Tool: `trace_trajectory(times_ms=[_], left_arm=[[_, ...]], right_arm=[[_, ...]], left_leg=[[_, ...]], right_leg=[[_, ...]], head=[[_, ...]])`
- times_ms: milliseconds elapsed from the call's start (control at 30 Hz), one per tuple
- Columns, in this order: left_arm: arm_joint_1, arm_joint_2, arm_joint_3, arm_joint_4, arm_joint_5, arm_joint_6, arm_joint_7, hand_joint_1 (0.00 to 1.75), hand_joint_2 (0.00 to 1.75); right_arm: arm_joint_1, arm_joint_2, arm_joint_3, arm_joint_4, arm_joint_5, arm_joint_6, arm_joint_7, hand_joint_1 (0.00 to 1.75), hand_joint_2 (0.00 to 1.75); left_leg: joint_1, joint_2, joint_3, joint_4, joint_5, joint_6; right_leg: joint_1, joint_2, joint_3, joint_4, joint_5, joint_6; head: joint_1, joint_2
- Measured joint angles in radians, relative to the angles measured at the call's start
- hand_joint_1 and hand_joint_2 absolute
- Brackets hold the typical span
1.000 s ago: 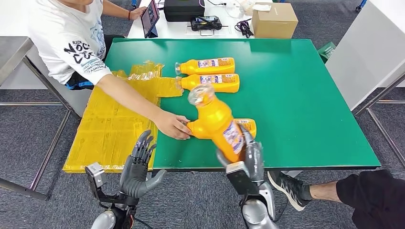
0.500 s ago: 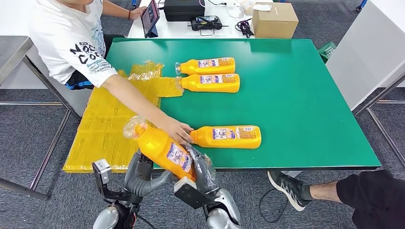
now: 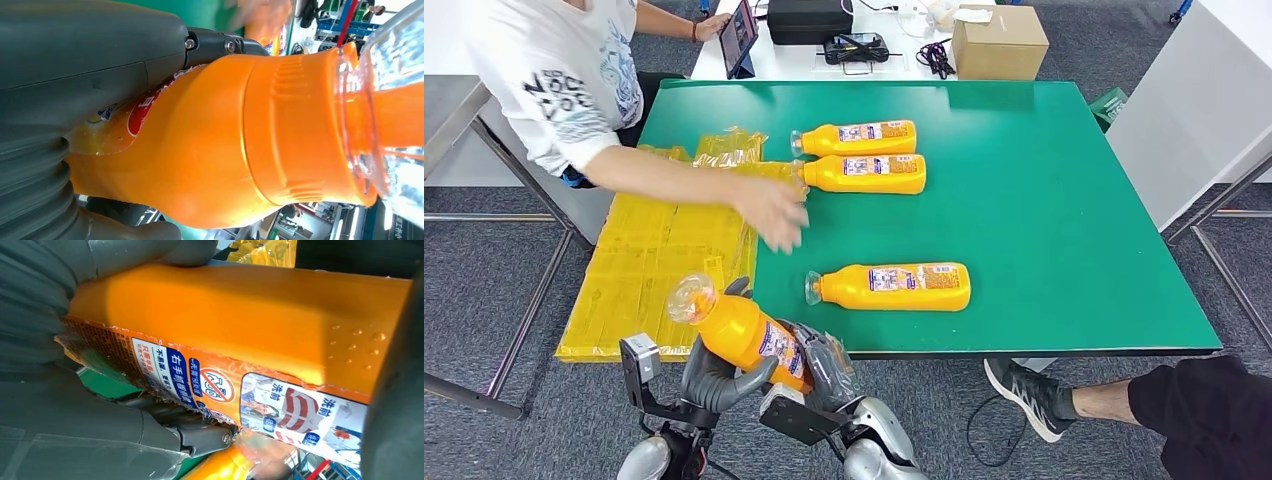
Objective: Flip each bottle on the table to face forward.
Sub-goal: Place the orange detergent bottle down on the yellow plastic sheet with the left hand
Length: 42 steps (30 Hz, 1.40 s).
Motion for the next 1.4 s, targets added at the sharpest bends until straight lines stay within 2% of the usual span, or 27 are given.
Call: trace_trajectory(times_ms=[233,267,367,400,567,1133,1167,1233,1267,1300,1367,1400], left_arm=[[0.001,0.000,0.008,0.008,0.033,-0.034,0.003,0.00,1.75],[0.001,0.000,0.009,0.009,0.036,-0.038,0.003,0.29,1.75],[0.001,0.000,0.009,0.009,0.043,-0.050,0.003,1.60,1.75],[0.001,0.000,0.009,0.011,0.048,-0.058,0.001,1.75,1.75],[-0.001,0.002,0.009,0.015,0.068,-0.101,-0.015,1.75,1.75],[-0.011,0.012,0.008,0.021,0.037,-0.129,-0.056,1.75,1.75],[-0.012,0.012,0.008,0.022,0.037,-0.130,-0.057,1.75,1.75],[-0.013,0.013,0.008,0.022,0.036,-0.131,-0.058,1.75,1.75],[-0.014,0.014,0.008,0.022,0.034,-0.132,-0.058,1.75,1.75],[-0.015,0.014,0.008,0.022,0.032,-0.131,-0.060,1.75,1.75],[-0.017,0.014,0.008,0.021,0.021,-0.125,-0.062,1.75,1.75],[-0.018,0.014,0.008,0.020,0.014,-0.117,-0.063,1.75,1.75]], right_arm=[[-0.004,0.000,0.002,0.011,0.003,0.010,0.002,1.75,1.75],[-0.005,0.000,0.002,0.013,0.003,0.011,0.002,1.75,1.75],[-0.007,0.000,0.003,0.016,0.003,0.012,0.002,1.75,1.75],[-0.007,0.000,0.003,0.017,0.003,0.013,0.002,1.75,1.75],[-0.008,0.000,0.003,0.018,0.000,0.019,-0.004,1.75,1.75],[-0.007,0.006,0.002,0.017,-0.024,0.033,-0.014,1.75,1.75],[-0.007,0.006,0.002,0.016,-0.026,0.033,-0.016,1.66,1.75],[-0.006,0.006,0.002,0.015,-0.028,0.033,-0.019,0.82,1.75],[-0.006,0.006,0.002,0.014,-0.029,0.032,-0.019,0.38,1.31],[-0.005,0.006,0.002,0.013,-0.031,0.027,-0.020,0.03,0.87],[-0.003,0.006,0.001,0.006,-0.034,0.009,-0.017,0.00,0.00],[-0.001,0.006,0.000,-0.001,-0.037,-0.004,-0.012,0.00,0.00]], left_leg=[[0.000,0.000,0.000,0.000,0.000,0.000],[0.000,0.000,0.000,0.000,0.000,0.000],[0.000,0.000,0.000,0.000,0.000,0.000],[0.000,0.000,0.000,0.000,0.000,0.000],[0.000,0.000,0.000,0.000,0.000,0.000],[0.000,0.000,0.000,0.000,0.000,0.000],[0.000,0.000,0.000,0.000,0.000,0.000],[0.000,0.000,0.000,0.000,0.000,0.000],[0.000,0.000,0.000,0.000,0.000,0.000],[0.000,0.000,0.000,0.000,0.000,0.000],[0.000,0.000,0.000,0.000,0.000,0.000],[0.000,0.000,0.000,0.000,0.000,0.000]], right_leg=[[0.000,0.000,0.000,0.000,0.000,0.000],[0.000,0.000,0.000,0.000,0.000,0.000],[0.000,0.000,0.000,0.000,0.000,0.000],[0.000,0.000,0.000,0.000,0.000,0.000],[0.000,0.000,0.000,0.000,0.000,0.000],[0.000,0.000,0.000,0.000,0.000,0.000],[0.000,0.000,0.000,0.000,0.000,0.000],[0.000,0.000,0.000,0.000,0.000,0.000],[0.000,0.000,0.000,0.000,0.000,0.000],[0.000,0.000,0.000,0.000,0.000,0.000],[0.000,0.000,0.000,0.000,0.000,0.000],[0.000,0.000,0.000,0.000,0.000,0.000]], head=[[0.000,0.000],[0.000,0.000],[0.000,0.000],[0.000,0.000],[0.000,0.000],[0.000,0.000],[0.000,0.000],[0.000,0.000],[0.000,0.000],[0.000,0.000],[0.000,0.000],[0.000,0.000]])
